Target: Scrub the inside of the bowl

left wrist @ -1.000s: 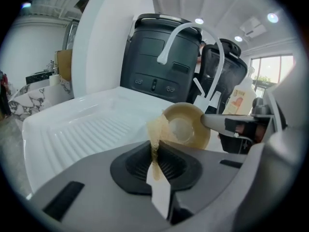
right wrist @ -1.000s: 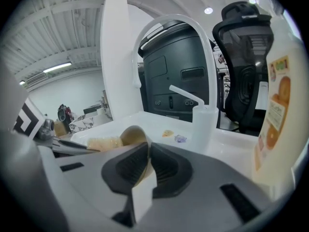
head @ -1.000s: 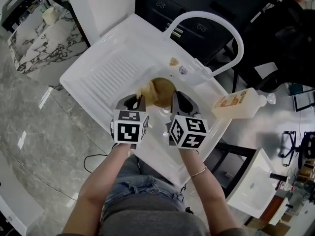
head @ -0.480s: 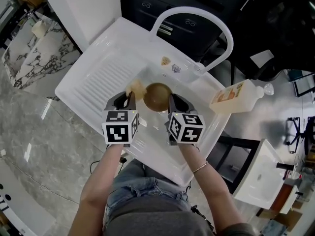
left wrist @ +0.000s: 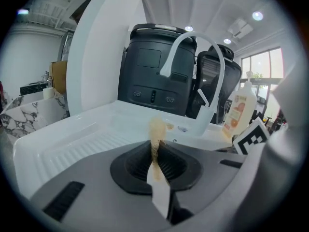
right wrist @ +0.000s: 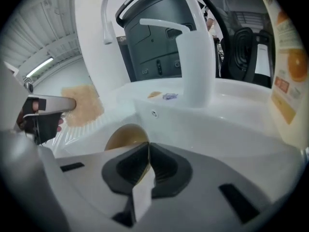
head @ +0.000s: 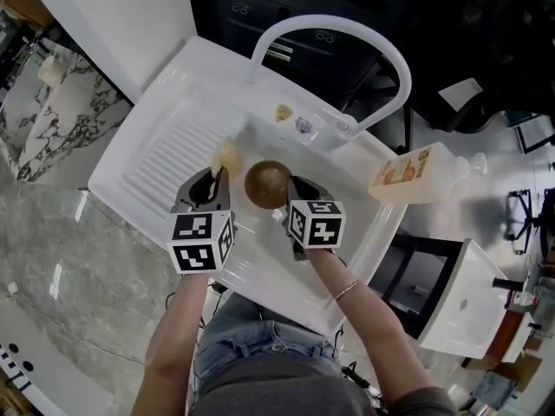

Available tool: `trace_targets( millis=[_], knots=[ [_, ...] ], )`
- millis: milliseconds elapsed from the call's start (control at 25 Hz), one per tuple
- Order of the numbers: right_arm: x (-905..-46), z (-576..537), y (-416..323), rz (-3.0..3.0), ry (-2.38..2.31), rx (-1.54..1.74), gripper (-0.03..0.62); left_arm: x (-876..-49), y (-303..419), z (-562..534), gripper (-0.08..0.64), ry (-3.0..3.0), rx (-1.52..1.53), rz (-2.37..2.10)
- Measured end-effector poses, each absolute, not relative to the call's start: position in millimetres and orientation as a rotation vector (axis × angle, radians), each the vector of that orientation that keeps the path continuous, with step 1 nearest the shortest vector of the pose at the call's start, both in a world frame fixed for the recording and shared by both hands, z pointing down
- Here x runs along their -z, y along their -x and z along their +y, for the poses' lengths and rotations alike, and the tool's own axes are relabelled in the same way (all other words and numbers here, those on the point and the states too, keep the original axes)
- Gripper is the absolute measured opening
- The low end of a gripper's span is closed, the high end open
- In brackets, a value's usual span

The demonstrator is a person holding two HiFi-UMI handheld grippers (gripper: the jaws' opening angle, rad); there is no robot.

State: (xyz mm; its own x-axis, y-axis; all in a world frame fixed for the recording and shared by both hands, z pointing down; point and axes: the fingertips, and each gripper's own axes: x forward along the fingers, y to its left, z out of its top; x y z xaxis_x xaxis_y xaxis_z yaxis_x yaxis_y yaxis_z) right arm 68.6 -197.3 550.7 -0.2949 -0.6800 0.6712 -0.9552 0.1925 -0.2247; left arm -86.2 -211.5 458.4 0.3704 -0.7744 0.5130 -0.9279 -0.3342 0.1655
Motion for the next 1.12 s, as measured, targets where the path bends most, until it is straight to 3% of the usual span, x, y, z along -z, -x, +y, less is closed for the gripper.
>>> trace_targets(
  millis=[1120],
  knots=[
    [-619.0,-223.0,-47.8,-1.956,-1.422,-1.090,0.021,-493.3,78.3,-247.5,0.037,-2.209,-0.418,-1.323]
  ],
)
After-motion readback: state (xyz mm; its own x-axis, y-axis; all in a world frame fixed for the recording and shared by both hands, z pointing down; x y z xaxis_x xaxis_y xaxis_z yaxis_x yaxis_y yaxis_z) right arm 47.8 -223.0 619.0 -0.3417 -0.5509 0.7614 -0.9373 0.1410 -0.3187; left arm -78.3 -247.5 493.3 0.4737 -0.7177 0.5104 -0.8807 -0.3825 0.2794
